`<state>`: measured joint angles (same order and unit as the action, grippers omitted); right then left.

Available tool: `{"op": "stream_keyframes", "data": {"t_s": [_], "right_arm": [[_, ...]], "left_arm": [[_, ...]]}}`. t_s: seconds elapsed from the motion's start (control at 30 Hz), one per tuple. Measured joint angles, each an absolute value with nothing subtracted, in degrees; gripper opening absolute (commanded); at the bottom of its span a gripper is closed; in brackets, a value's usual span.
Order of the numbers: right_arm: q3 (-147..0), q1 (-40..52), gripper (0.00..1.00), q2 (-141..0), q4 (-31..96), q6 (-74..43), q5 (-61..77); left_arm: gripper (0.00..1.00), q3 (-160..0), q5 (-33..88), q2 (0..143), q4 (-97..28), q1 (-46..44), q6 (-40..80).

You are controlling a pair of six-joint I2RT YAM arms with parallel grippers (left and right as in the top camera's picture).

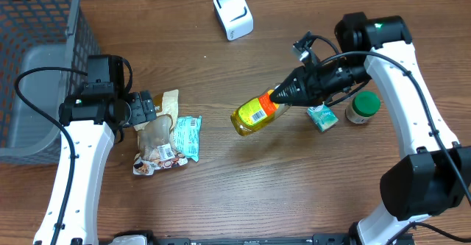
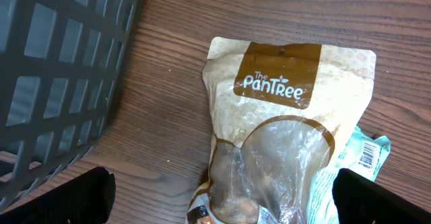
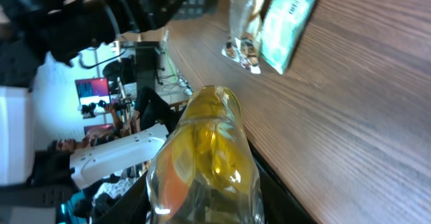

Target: Scan the item barcode

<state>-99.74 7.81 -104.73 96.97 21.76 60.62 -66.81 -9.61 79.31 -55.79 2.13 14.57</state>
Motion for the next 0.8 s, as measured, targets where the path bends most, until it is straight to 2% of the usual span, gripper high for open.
{"op": "stream_keyframes", "data": {"t_s": [0.27,0.8], "right_arm": [[-99.74,7.49,0.29,-104.73,97.08,26.94,62.81],[-99.74,7.49,0.27,-104.73,97.10,27.18,62.83]], "left_arm": [[0.99,-66.81,-9.58,79.31,-55.77,2.13,14.57],[1.00,-66.81,-9.58,79.31,-55.77,2.13,14.57]]}}
